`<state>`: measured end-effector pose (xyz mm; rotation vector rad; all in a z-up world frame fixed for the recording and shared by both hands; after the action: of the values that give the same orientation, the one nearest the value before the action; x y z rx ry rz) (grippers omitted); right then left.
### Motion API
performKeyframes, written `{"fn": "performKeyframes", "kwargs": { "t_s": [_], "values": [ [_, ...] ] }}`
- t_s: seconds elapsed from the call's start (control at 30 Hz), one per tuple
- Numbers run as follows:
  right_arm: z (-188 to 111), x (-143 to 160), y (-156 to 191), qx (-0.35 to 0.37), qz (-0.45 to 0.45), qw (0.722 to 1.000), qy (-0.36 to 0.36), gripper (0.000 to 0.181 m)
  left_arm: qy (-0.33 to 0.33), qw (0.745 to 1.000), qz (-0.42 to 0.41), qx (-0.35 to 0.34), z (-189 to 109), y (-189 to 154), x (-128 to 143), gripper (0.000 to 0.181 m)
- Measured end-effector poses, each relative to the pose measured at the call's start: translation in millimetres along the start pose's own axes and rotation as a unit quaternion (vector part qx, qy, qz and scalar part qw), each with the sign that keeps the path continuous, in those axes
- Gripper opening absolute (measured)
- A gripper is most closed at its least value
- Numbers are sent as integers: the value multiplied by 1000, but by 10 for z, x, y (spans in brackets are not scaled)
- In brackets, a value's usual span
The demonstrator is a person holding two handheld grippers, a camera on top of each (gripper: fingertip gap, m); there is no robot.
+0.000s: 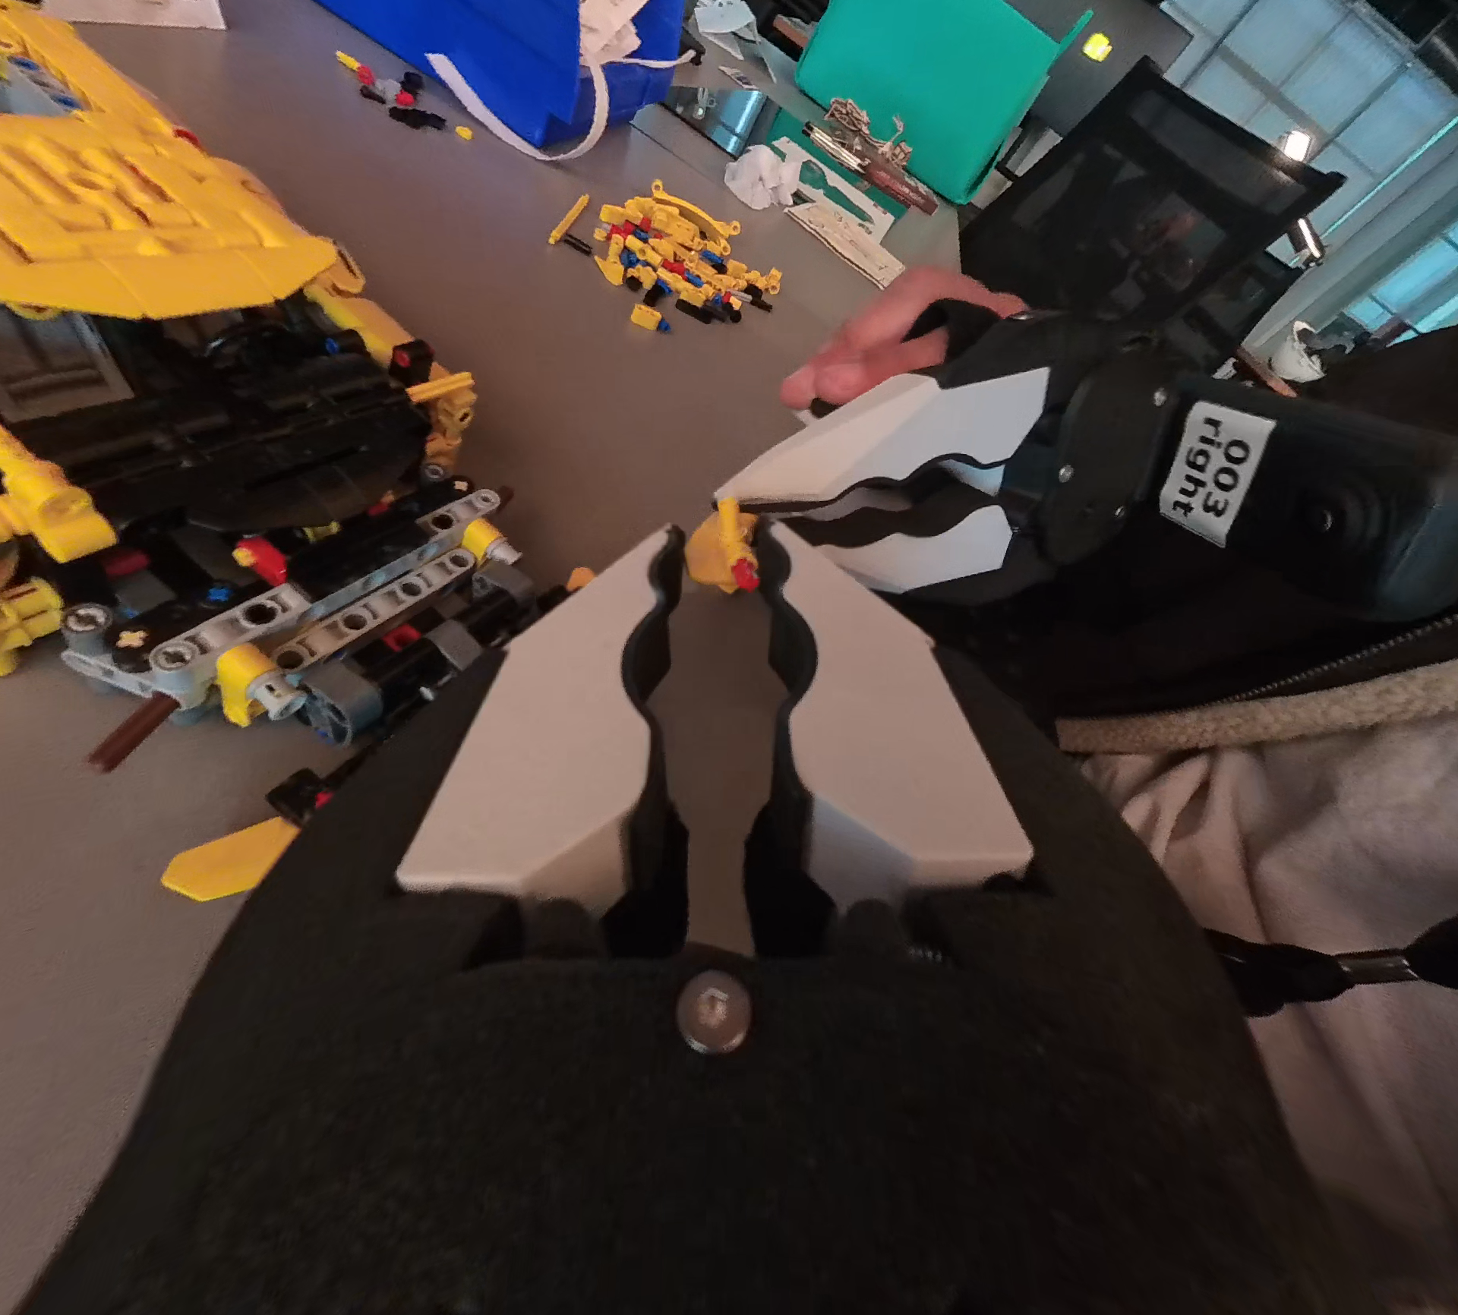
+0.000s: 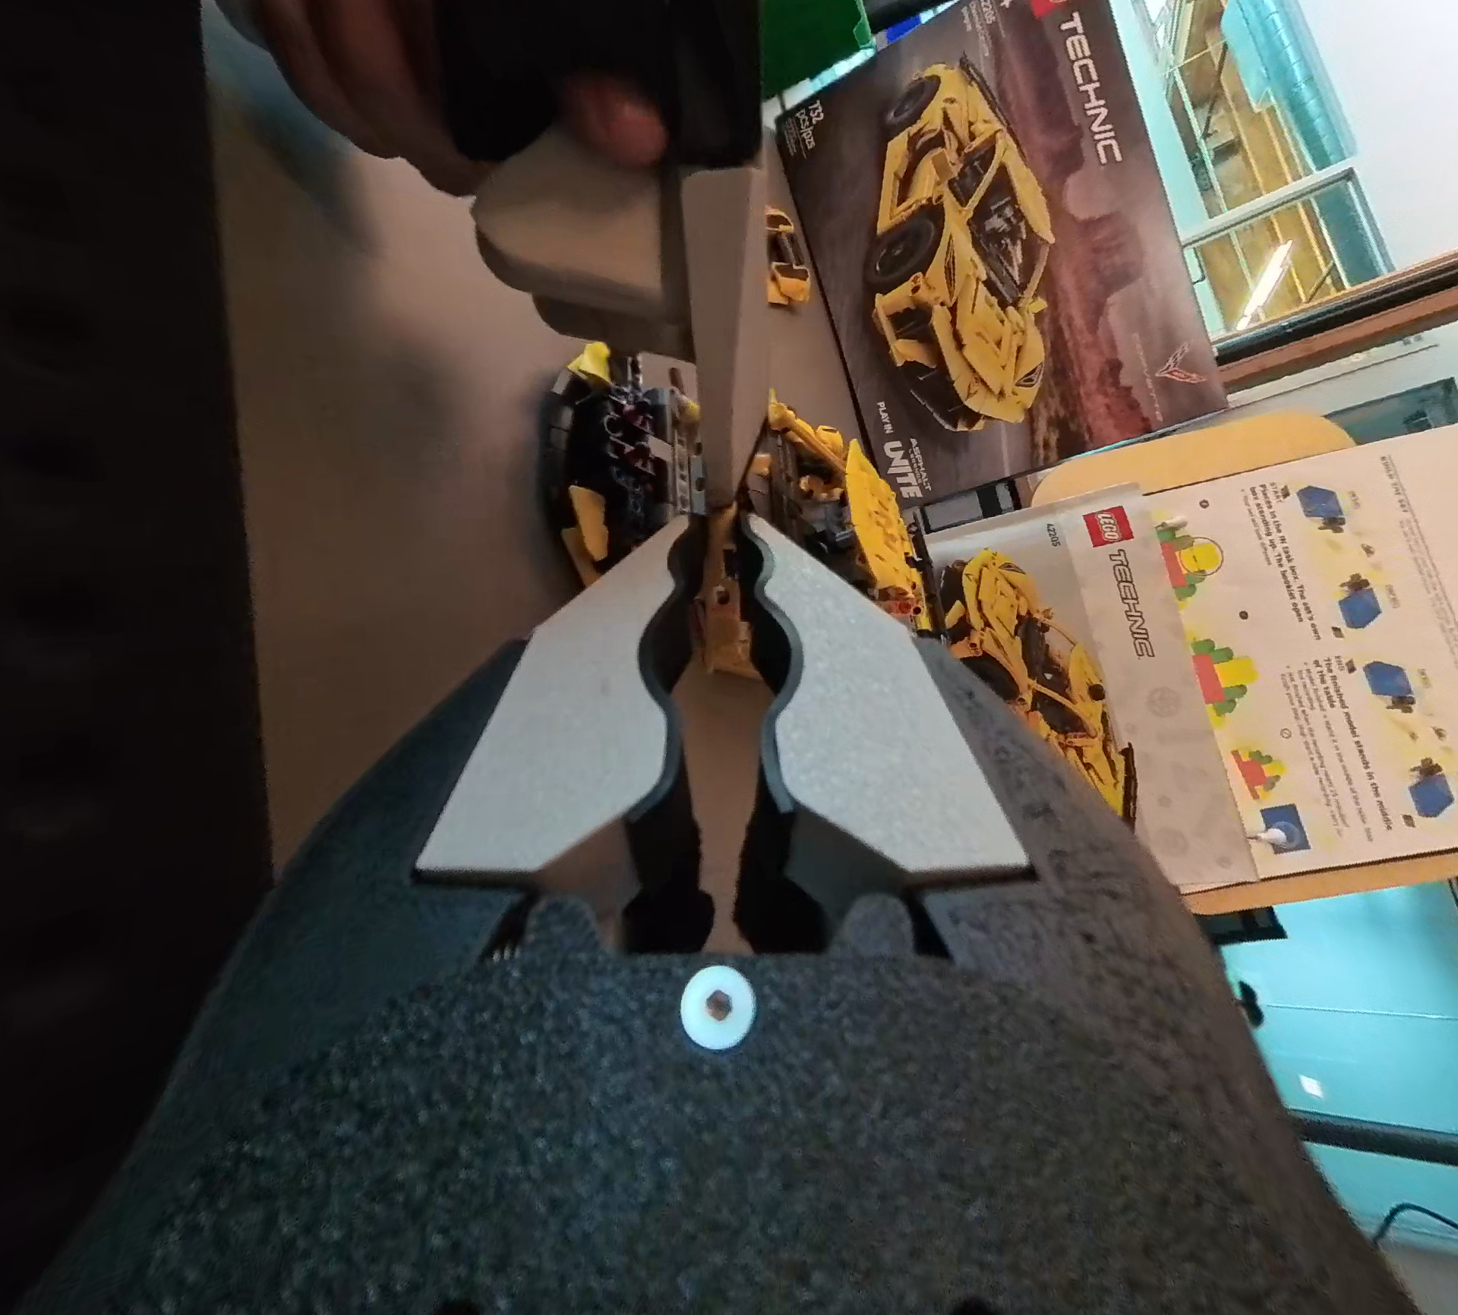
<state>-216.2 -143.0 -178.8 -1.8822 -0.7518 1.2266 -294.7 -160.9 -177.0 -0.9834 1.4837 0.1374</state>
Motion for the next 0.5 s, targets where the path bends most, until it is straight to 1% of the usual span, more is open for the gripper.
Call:
{"fn": "performKeyframes", "kwargs": {
  "t_s": [0.17,0.27,0.4,0.43,0.47,0.5],
  "values": [
    [14,19,9,-14,22,1000,3,7,14,1000,0,-7,-8,13,20,17],
    [-5,22,0,-41,60,997,-8,7,23,1000,13,-3,-21,-8,21,17],
    [-5,42,8,-48,59,997,-8,7,31,999,18,-9,-24,-3,29,16],
    [-6,80,-13,-44,62,997,8,6,25,999,19,-28,-54,41,10,16],
    [-19,274,-66,-28,53,995,75,7,2,997,15,-75,-162,166,-39,16],
    [-64,464,-115,-23,53,993,99,7,-42,993,-11,-109,-350,315,-122,16]
  ]
}}
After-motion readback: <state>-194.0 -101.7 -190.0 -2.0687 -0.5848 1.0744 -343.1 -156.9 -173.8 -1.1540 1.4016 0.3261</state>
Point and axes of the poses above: each gripper's, where its closed fingertips meet, z out along the fingers, x out of its underside, y = z × x across the jaws, the point moved 5 cm from there along -z, back along the fingers, and after that the axes turned 2 degrees about -y, right-handed, at the moved point
